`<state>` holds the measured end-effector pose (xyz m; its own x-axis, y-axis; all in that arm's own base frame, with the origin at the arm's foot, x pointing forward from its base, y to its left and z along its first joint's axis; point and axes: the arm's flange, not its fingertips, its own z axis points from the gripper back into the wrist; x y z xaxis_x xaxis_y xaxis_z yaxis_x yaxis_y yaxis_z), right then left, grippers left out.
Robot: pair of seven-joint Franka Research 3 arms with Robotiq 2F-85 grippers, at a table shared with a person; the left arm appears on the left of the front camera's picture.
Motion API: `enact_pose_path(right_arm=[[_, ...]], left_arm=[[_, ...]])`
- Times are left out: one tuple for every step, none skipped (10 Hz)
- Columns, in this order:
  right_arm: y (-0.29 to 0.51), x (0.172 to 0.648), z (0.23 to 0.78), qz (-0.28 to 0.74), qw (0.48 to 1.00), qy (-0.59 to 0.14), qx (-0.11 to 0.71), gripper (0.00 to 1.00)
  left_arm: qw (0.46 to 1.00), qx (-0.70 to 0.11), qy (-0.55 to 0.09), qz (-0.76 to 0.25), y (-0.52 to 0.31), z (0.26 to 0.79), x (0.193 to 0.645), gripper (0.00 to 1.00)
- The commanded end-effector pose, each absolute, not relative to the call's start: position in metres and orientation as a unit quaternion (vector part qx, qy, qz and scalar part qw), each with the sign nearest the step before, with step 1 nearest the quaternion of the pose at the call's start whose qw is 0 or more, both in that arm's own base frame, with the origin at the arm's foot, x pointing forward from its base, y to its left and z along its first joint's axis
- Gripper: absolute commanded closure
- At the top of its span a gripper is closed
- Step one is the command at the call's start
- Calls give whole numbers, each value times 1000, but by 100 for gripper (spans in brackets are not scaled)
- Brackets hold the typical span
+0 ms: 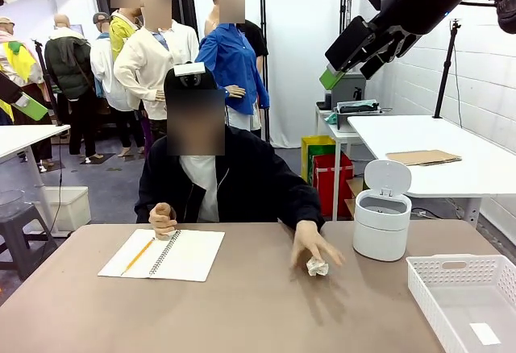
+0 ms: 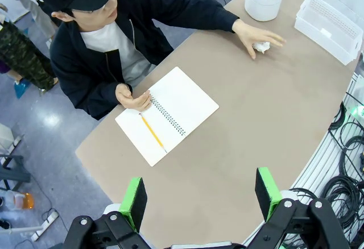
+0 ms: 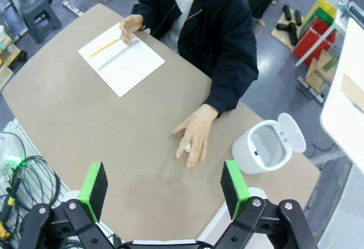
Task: Sort the paper based on its condition.
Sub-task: If a person hands you a paper, place it in the Organizing basket , and if it's crumpled, put it in the Trash can.
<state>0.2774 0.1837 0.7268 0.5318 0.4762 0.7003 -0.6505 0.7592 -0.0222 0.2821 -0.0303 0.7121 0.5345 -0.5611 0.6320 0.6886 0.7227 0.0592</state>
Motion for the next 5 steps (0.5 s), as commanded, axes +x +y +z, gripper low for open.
enact_pose_path(right_arm=[[184, 277, 727, 327, 866, -359, 120, 0], [184, 277, 727, 327, 866, -359, 120, 0], [184, 277, 727, 327, 866, -359, 120, 0], [184, 277, 727, 327, 866, -359, 120, 0], [184, 277, 727, 327, 866, -359, 120, 0]], left_arm=[[872, -96, -322, -356, -29, 712, 283, 0], [872, -96, -322, -356, -29, 712, 283, 0], [872, -96, -322, -356, -29, 712, 283, 0], [872, -96, -322, -356, -29, 712, 283, 0], [872, -96, -322, -356, -29, 712, 283, 0]])
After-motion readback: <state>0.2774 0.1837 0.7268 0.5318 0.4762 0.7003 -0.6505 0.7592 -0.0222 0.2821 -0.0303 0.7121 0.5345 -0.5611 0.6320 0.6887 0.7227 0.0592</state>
